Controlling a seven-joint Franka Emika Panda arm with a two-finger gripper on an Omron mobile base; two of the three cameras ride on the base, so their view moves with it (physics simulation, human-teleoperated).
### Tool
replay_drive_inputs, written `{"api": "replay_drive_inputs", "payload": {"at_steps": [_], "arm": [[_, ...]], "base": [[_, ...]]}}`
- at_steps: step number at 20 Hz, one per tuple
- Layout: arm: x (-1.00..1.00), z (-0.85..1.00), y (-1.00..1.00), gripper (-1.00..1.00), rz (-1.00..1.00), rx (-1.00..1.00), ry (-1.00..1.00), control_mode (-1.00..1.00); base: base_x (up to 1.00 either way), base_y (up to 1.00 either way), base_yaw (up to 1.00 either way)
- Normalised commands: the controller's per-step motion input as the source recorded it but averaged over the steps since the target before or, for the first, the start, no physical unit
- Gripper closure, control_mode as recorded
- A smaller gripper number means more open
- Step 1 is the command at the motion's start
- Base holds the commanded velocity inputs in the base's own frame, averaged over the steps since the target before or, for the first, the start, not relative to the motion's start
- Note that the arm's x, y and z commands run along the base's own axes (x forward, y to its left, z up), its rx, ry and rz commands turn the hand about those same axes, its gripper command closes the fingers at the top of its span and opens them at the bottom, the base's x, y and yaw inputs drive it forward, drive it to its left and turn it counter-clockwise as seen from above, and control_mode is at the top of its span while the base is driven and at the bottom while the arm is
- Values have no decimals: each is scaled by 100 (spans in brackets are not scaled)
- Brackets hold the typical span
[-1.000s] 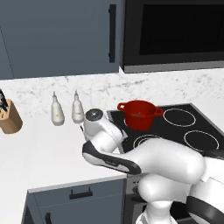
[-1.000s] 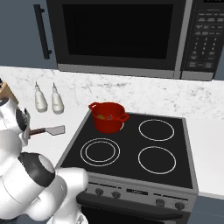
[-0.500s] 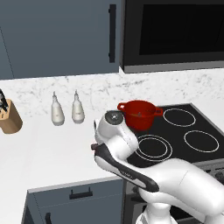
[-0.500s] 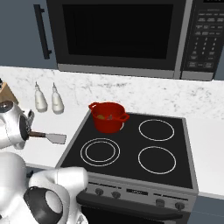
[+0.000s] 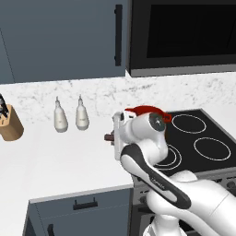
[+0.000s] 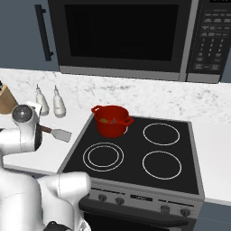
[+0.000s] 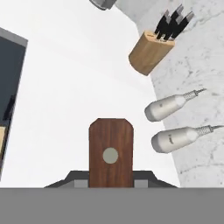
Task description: Put the potato and avocado in the pot. Retrieve the spatula and lightly stir the vegetables in the pot.
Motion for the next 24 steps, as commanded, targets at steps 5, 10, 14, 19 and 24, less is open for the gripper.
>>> {"api": "replay_drive_inputs", "payload": {"at_steps": [5, 10, 14, 19, 24], "arm": [[8, 91, -17, 100, 0, 27, -2, -100], [20, 46, -47, 100, 1, 24, 0, -100], [1, 9, -61, 100, 6, 4, -6, -100], [3, 29, -50, 100, 7, 0, -10, -100], [6, 14, -39, 100, 10, 2, -3, -100]], "base": [[0, 0, 0], [0, 0, 0], [0, 0, 0], [0, 0, 0], [0, 0, 0]]}}
